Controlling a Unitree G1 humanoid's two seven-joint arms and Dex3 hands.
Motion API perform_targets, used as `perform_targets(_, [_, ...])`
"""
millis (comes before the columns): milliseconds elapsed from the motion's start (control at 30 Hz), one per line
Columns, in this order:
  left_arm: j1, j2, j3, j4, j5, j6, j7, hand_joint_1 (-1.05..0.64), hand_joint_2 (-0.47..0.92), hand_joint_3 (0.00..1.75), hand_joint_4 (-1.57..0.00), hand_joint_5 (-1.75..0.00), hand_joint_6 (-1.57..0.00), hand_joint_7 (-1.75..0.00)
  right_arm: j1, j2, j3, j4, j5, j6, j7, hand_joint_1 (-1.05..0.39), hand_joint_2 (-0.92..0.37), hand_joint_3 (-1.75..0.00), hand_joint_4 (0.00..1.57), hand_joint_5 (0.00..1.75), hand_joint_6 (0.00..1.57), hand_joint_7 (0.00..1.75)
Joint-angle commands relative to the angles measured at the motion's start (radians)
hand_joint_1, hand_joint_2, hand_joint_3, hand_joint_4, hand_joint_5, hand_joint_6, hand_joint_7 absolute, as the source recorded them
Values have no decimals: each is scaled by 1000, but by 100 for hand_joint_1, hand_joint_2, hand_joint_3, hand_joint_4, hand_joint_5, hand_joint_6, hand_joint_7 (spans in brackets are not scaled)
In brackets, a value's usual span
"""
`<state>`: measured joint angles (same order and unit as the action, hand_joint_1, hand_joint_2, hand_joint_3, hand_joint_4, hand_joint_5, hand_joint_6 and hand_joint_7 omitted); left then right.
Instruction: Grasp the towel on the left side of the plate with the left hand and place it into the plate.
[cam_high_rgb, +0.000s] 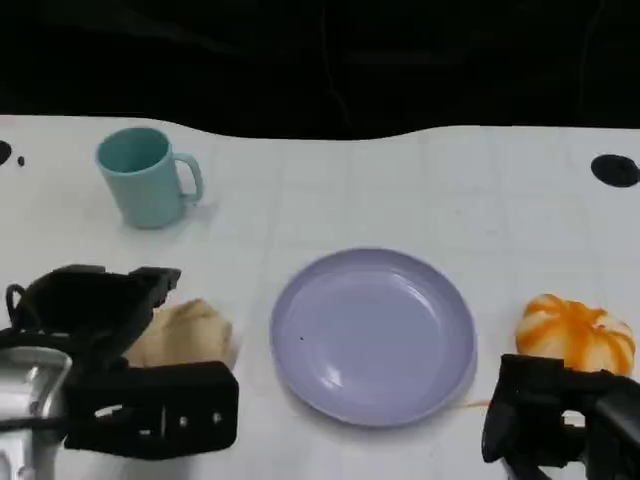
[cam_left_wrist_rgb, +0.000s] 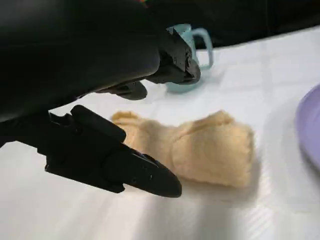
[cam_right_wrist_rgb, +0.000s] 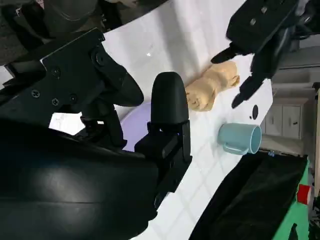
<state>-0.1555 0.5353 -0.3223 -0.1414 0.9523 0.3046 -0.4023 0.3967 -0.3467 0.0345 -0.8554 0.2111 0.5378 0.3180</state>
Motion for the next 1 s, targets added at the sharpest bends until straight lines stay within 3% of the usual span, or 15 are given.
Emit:
perform_targets(33, [-77,-15,-41,158,21,-23,30,-61,89,0,-33,-17,-29,-1,12,-9,-7,-24,3,0,-3,-7,-52,-121,71,175,63,152])
perform_targets(367, [-193,-58,-97,459,-43,-101,46,-52,92,7,-40,-11,-36,-2,19,-8,-8,-40,8,13,-8,-7,-51,-123,72,175,64,152])
perform_targets(467, [-191,-59,-87,531,-101,-173,114,-39,92,14,-63,-20,-54,-8,20,-6,-3,-37,4,8,-9,-7,-51,-123,72,175,64,152])
perform_targets(533, [-178,-56,-75,574,-132,-235,211,-30,92,26,-77,-66,-86,-14,19,-7,1,-38,-1,7,-11,-9,-51,-123,72,175,64,152])
perform_targets(600, [-169,-45,-79,585,-131,-268,282,-28,92,31,-82,-88,-106,-17,18,-5,1,-37,1,6,-11,-9,-51,-122,72,175,64,152])
perform_targets(633, [-165,-39,-82,580,-124,-278,313,-29,92,28,-77,-121,-108,-34,18,-5,1,-36,2,5,-10,-9,-51,-122,72,175,64,152])
perform_targets(667, [-159,-35,-81,572,-121,-289,345,-29,92,27,-71,-144,-94,-72,17,-5,0,-34,2,5,-10,-9,-51,-122,72,175,65,152])
perform_targets(700, [-149,-36,-69,548,-127,-291,371,-29,92,25,-70,-162,-76,-117,16,-5,0,-33,2,4,-10,-10,-50,-122,72,174,65,152])
perform_targets(733, [-143,-37,-58,528,-134,-292,388,-28,92,24,-72,-168,-67,-135,15,-5,-1,-32,2,4,-9,-11,-51,-122,72,174,65,151])
perform_targets(800, [-134,-41,-42,499,-147,-289,408,-28,92,24,-75,-173,-56,-160,13,-5,-2,-30,4,2,-8,-11,-51,-121,72,174,65,151])
perform_targets(833, [-131,-43,-32,467,-147,-274,412,-28,92,25,-75,-174,-54,-158,13,-5,-2,-30,3,1,-8,-11,-51,-121,72,174,65,151])
perform_targets(867, [-129,-47,-23,439,-146,-263,419,-29,92,27,-74,-174,-59,-137,12,-5,-2,-30,2,1,-9,-11,-51,-121,73,174,65,151])
perform_targets(900, [-128,-51,-11,410,-149,-264,435,-29,92,27,-75,-174,-62,-130,11,-4,-1,-31,2,2,-11,-10,-51,-121,73,174,65,151])
perform_targets(933, [-128,-55,-2,384,-150,-262,448,-26,91,31,-79,-175,-56,-155,11,-3,0,-31,1,2,-11,-10,-51,-121,73,174,66,151])
perform_targets(1000, [-127,-62,9,338,-146,-255,454,-26,89,34,-82,-175,-53,-169,12,-3,2,-34,-2,4,-14,-9,-51,-122,73,174,66,151])
